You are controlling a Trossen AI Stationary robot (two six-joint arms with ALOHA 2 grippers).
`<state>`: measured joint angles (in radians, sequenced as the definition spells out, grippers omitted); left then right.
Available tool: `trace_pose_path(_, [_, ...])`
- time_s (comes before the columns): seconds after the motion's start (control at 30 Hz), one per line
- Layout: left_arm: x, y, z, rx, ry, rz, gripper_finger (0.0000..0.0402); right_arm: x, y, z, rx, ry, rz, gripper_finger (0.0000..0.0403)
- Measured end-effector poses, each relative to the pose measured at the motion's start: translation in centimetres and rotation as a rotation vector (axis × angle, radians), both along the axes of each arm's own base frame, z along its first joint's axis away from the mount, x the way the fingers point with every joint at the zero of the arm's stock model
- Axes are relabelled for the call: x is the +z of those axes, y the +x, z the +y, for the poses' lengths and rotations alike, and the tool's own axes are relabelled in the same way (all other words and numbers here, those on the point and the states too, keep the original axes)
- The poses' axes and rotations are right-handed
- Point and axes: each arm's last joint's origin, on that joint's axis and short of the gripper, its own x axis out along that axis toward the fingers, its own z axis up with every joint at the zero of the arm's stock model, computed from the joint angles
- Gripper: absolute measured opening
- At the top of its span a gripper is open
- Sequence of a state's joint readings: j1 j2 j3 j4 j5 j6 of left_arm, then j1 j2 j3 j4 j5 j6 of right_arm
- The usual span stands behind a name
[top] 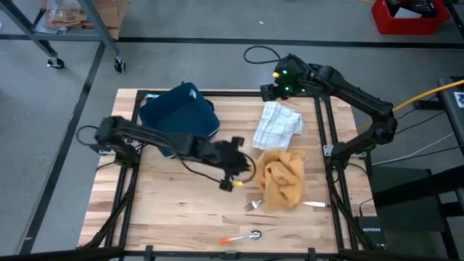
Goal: Fold towel
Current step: Fold the yellow towel
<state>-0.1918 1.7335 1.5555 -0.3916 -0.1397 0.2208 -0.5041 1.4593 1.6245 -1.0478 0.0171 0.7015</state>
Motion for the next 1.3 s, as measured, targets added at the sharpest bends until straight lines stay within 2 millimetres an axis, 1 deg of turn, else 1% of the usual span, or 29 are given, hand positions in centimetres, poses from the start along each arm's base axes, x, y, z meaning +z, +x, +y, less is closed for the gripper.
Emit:
trace_pose_path(0.13, [5.0, -2.7, 1.6, 0.05, 0.027, -0.182, 0.0009, -0.7, 0.6, -0.3, 0.017, 0.026, 0.016, 0.0166])
trace_pose_path(0.2, [7.1, -4.0, 2.6, 0.093, 0.029, -0.263, 0.0008, -0.9, 0.9, -0.3, 0.037, 0.051, 0.013, 0.0166])
trace_pose_path(0.27, [8.9, -5.4, 3.5, 0.124, 0.022, -0.333, 0.0007, -1.3, 1.3, -0.4, 0.076, 0.07, 0.014, 0.0166])
trace_pose_path(0.37, [11.1, -7.3, 4.8, 0.162, 0.008, -0.41, 0.0007, -1.6, 1.7, -0.4, 0.158, 0.094, 0.011, 0.0166])
trace_pose_path(0.47, [12.8, -9.3, 5.8, 0.196, -0.011, -0.475, 0.001, -1.9, 2.0, -0.3, 0.229, 0.127, -0.004, 0.0166])
trace_pose_path(0.57, [13.9, -10.9, 6.6, 0.219, -0.011, -0.511, 0.0011, -2.0, 2.3, -0.4, 0.276, 0.139, -0.022, 0.0166])
trace_pose_path(0.77, [15.1, -12.6, 8.0, 0.267, 0.001, -0.554, 0.0006, -1.5, 2.9, -0.5, 0.344, 0.099, -0.102, 0.0166])
trace_pose_path(0.83, [15.5, -13.2, 8.5, 0.278, 0.033, -0.573, 0.0007, -1.3, 3.1, -0.6, 0.354, 0.086, -0.131, 0.0166])
trace_pose_path(0.93, [16.5, -13.7, 9.4, 0.298, 0.108, -0.649, 0.0008, -1.1, 3.4, -0.7, 0.36, 0.065, -0.159, 0.0166])
trace_pose_path(1.0, [17.5, -14.1, 10.1, 0.327, 0.108, -0.739, 0.0007, -1.1, 3.6, -0.9, 0.357, 0.049, -0.171, 0.0166])
trace_pose_path(1.1, [19.6, -15.0, 10.7, 0.349, 0.027, -0.891, 0.0006, -1.1, 3.6, -1.0, 0.336, 0.027, -0.158, 0.0166])
trace_pose_path(1.17, [20.4, -15.5, 11.0, 0.316, -0.036, -0.962, 0.0006, -1.1, 3.6, -1.0, 0.321, 0.013, -0.148, 0.0166])
trace_pose_path(1.23, [21.1, -15.9, 11.1, 0.256, -0.129, -0.996, 0.0008, -1.1, 3.6, -1.0, 0.317, 0.009, -0.146, 0.0166])
trace_pose_path(1.3, [21.4, -16.1, 11.0, 0.167, -0.267, -0.989, 0.0009, -1.1, 3.6, -1.0, 0.318, 0.008, -0.145, 0.0166])
